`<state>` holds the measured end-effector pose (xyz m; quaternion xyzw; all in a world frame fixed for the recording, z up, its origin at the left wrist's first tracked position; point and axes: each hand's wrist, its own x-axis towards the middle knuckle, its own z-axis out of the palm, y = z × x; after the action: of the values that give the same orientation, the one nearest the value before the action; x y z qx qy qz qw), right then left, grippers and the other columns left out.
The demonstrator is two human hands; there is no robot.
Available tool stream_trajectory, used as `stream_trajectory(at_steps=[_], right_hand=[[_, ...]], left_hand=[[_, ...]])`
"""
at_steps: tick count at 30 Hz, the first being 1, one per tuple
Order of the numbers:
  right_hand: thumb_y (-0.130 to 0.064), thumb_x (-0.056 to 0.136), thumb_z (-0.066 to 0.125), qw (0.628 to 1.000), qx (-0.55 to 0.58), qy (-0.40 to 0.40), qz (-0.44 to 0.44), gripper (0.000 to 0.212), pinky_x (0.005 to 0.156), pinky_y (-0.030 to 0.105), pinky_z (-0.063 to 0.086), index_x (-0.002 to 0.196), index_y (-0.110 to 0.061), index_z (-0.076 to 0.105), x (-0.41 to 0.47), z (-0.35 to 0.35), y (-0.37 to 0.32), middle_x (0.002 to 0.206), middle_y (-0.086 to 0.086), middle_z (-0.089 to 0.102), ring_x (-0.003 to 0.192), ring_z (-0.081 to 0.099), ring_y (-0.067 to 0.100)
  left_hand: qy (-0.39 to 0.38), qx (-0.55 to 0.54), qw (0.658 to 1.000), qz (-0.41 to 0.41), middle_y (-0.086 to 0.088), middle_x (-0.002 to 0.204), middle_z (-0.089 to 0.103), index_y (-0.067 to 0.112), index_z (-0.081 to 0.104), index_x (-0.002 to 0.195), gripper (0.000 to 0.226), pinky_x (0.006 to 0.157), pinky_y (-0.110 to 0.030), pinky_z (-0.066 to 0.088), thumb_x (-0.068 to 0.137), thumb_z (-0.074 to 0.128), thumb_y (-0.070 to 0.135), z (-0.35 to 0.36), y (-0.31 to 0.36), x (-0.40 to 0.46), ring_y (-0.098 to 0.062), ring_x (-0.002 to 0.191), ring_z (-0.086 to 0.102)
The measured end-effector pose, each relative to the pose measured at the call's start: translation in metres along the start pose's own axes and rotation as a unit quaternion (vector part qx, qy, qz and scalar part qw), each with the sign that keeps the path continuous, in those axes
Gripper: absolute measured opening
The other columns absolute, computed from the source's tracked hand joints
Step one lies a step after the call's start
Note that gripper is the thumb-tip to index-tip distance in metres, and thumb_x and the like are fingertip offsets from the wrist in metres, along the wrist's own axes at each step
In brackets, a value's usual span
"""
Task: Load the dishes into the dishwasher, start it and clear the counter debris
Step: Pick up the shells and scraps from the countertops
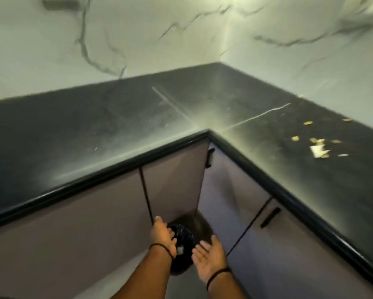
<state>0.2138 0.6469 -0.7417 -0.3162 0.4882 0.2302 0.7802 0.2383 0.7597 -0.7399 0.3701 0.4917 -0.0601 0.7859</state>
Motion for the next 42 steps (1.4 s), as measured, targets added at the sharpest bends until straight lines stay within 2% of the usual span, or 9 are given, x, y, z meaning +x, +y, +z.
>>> stream_trajectory(at_steps=[3, 5, 8, 15, 20, 23, 27, 35, 42], right_hand=[[-0.042, 0.101, 0.037, 0.996, 0.041, -0.036, -0.063, 0.060, 0.113, 0.040, 0.027, 0.140, 0.003, 0.039, -0.058, 0.006, -0.033, 0.142, 0.022, 0.042, 0.136, 0.037, 0.034], [-0.039, 0.101, 0.038, 0.991, 0.053, -0.044, -0.118, 0.053, 0.101, 0.040, 0.038, 0.133, 0.002, 0.047, -0.098, 0.000, -0.058, 0.119, 0.020, 0.055, 0.120, 0.050, 0.034], [-0.034, 0.100, 0.043, 0.979, 0.061, -0.024, -0.194, 0.037, 0.072, 0.035, 0.046, 0.112, -0.002, 0.057, -0.164, -0.023, -0.098, 0.086, 0.014, 0.058, 0.080, 0.057, 0.026], [-0.017, 0.094, 0.053, 0.947, 0.003, 0.033, -0.319, 0.015, 0.054, 0.027, 0.043, 0.084, -0.006, 0.058, -0.251, -0.072, -0.183, 0.069, 0.009, 0.056, 0.057, 0.052, 0.019], [-0.007, 0.087, 0.054, 0.906, -0.072, 0.127, -0.396, 0.008, 0.049, 0.028, 0.046, 0.083, -0.005, 0.061, -0.242, -0.108, -0.240, 0.067, 0.009, 0.060, 0.056, 0.054, 0.018], [-0.015, 0.085, 0.057, 0.835, -0.207, 0.237, -0.451, 0.012, 0.063, 0.032, 0.054, 0.075, -0.013, 0.065, -0.220, -0.125, -0.276, 0.073, 0.005, 0.067, 0.066, 0.061, 0.019], [-0.018, 0.086, 0.060, 0.725, -0.340, 0.298, -0.520, 0.008, 0.069, 0.023, 0.040, 0.089, -0.020, 0.067, -0.189, -0.131, -0.326, 0.095, 0.002, 0.066, 0.087, 0.059, 0.019], [-0.044, 0.086, 0.061, 0.597, -0.487, 0.267, -0.578, 0.038, 0.077, 0.030, 0.047, 0.123, -0.041, 0.057, -0.128, -0.105, -0.411, 0.108, -0.006, 0.057, 0.099, 0.060, 0.018], [-0.042, 0.091, 0.054, 0.577, -0.536, 0.264, -0.557, 0.021, 0.069, 0.029, 0.043, 0.109, -0.037, 0.063, -0.105, -0.101, -0.419, 0.102, -0.008, 0.055, 0.094, 0.059, 0.016]], left_hand=[[-0.029, 0.069, 0.996, 0.056, -0.014, 0.103, 0.060, 0.003, 0.053, 0.127, 0.046, 0.074, -0.034, 0.042, 0.102, 0.038, 0.038, 0.033, 0.020, -0.048, -0.027, 0.090, 0.058], [-0.049, 0.121, 0.987, 0.090, -0.006, 0.073, 0.052, 0.008, 0.060, 0.094, 0.029, 0.053, -0.026, 0.033, 0.099, 0.045, 0.033, 0.057, 0.024, -0.089, -0.019, 0.059, 0.047], [-0.102, 0.198, 0.964, 0.145, -0.005, 0.058, 0.047, 0.012, 0.054, 0.069, 0.030, 0.040, -0.018, 0.025, 0.097, 0.049, 0.020, 0.098, 0.019, -0.162, -0.016, 0.042, 0.039], [-0.203, 0.420, 0.820, 0.332, -0.009, 0.065, 0.064, 0.010, 0.061, 0.066, 0.027, 0.063, -0.037, 0.050, 0.079, 0.055, 0.032, 0.186, -0.023, -0.248, -0.029, 0.063, 0.057], [-0.208, 0.535, 0.707, 0.412, -0.002, 0.072, 0.061, 0.012, 0.062, 0.077, 0.015, 0.059, -0.029, 0.044, 0.087, 0.055, 0.020, 0.242, -0.054, -0.268, -0.016, 0.065, 0.054], [-0.186, 0.574, 0.671, 0.432, -0.002, 0.092, 0.064, 0.018, 0.062, 0.092, 0.009, 0.073, -0.031, 0.051, 0.087, 0.057, 0.024, 0.277, -0.069, -0.252, -0.018, 0.082, 0.060], [-0.171, 0.591, 0.618, 0.489, -0.004, 0.123, 0.057, 0.018, 0.051, 0.126, 0.043, 0.093, -0.035, 0.046, 0.088, 0.063, 0.034, 0.328, -0.078, -0.232, -0.023, 0.111, 0.057], [-0.106, 0.668, 0.500, 0.541, -0.001, 0.137, 0.052, 0.035, 0.032, 0.142, 0.055, 0.086, -0.038, 0.047, 0.092, 0.048, 0.052, 0.410, -0.085, -0.176, -0.030, 0.110, 0.061], [-0.082, 0.703, 0.464, 0.533, -0.001, 0.117, 0.054, 0.042, 0.045, 0.131, 0.033, 0.064, -0.030, 0.039, 0.099, 0.038, 0.047, 0.411, -0.091, -0.160, -0.028, 0.089, 0.065]])
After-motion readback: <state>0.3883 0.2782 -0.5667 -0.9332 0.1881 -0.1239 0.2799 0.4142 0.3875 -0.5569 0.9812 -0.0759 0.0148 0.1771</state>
